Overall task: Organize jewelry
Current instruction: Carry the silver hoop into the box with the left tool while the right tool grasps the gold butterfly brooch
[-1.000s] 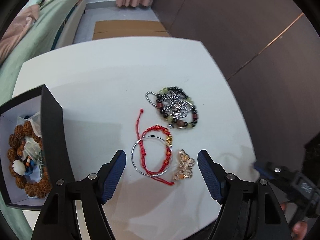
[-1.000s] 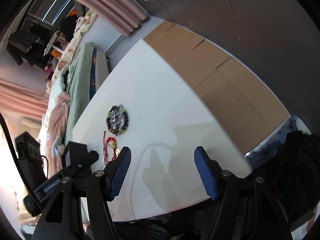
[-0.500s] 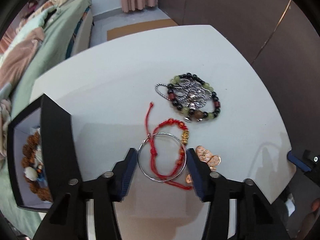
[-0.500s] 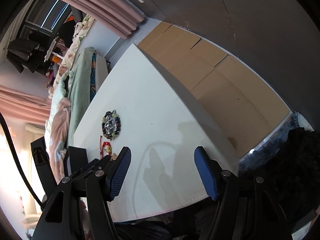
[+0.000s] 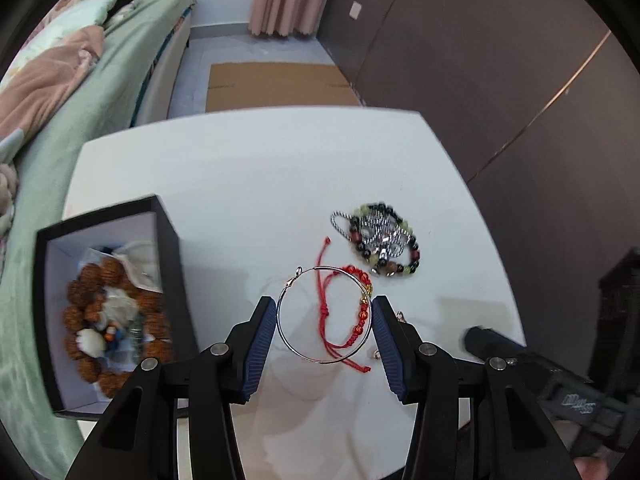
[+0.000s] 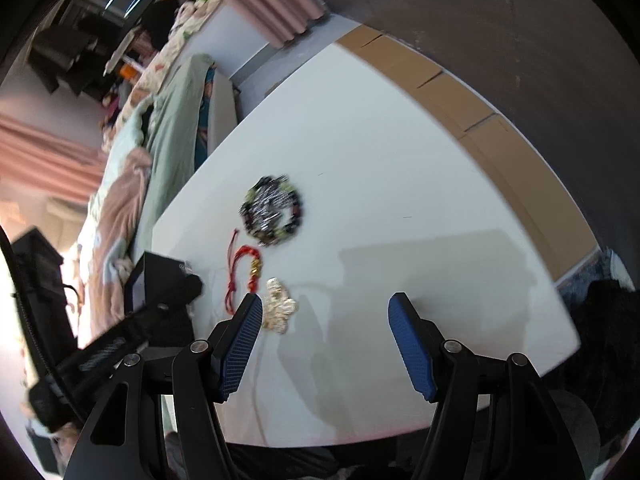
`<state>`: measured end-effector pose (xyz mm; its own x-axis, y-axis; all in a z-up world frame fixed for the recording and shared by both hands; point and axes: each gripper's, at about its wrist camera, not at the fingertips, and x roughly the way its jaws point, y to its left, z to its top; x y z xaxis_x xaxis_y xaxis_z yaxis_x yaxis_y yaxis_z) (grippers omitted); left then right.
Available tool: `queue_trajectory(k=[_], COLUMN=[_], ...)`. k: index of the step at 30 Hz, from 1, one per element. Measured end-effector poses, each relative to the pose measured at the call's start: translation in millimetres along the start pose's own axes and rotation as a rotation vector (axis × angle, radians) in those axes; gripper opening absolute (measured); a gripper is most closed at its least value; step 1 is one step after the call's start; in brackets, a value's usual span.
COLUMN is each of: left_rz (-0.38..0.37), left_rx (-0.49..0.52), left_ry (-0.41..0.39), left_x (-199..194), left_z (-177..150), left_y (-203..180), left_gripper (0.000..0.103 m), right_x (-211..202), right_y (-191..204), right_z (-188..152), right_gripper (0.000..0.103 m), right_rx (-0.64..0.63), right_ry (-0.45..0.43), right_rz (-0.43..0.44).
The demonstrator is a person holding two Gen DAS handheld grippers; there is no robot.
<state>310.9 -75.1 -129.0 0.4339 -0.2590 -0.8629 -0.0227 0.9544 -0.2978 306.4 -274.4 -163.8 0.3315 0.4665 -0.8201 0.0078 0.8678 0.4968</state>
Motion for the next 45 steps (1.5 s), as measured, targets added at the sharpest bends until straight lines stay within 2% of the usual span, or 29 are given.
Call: queue_trajectory(k=[9,19,23,28,30,31,32,36,43,44,45], left_rz=[-0.046,-0.048,-0.042,-0.041,-0.041,-0.041,-0.043,-0.053,-0.112,-0.117,-0.123], left_rx=[-0.050,-0.096,-0.116,-0.143,-0.150,-0.153,-0.156,-0.167,-0.199,-0.204,-0.206], left_ry=[-0.080,-0.125,-0.133,-0.140,-0.140,-0.138,-0.135,-0.129,-0.089,-0.089,-0.093], left_x=[-48,-76,-81,-82,-83,-83,-82,-78,-66,-66,-66], left_z=[4,-9,-13,-16,-17,-17,-17,-16,-12,-12,-12], left_y=[31,73,87,102,108,110,112,116,120,121,122], left_gripper=[0.051,0.051,0.051,0.051,0.051,0.051,0.051,0.051,0.052,0.057,0.069], right_x=[17,40,47,48,48,48,48,43,23,21,18], right_y=[46,65,73,75,78,79,79,78,76,78,80], right_z=[-4,-21,-25,-12,-9,-7,-5,1,9,11,12], right_gripper=[0.066,0.066,0.066,0.063,0.049,0.031,0.021,0.021,0.021,0.021,0.021], right_rx=[-0.349,-0.579,-0.663,-0.655,-0.663,-0.664,-0.658,-0.583,-0.471,-0.461,-0.450], right_ry=[0.049,0.123,0.113,0.098,0.092,0.090,0.095,0.096,0.072,0.069,0.063], right_rz=[-0.144,-0.280,-0.330,-0.320,-0.311,-0.308,-0.308,-0.274,-0.134,-0.121,-0.099])
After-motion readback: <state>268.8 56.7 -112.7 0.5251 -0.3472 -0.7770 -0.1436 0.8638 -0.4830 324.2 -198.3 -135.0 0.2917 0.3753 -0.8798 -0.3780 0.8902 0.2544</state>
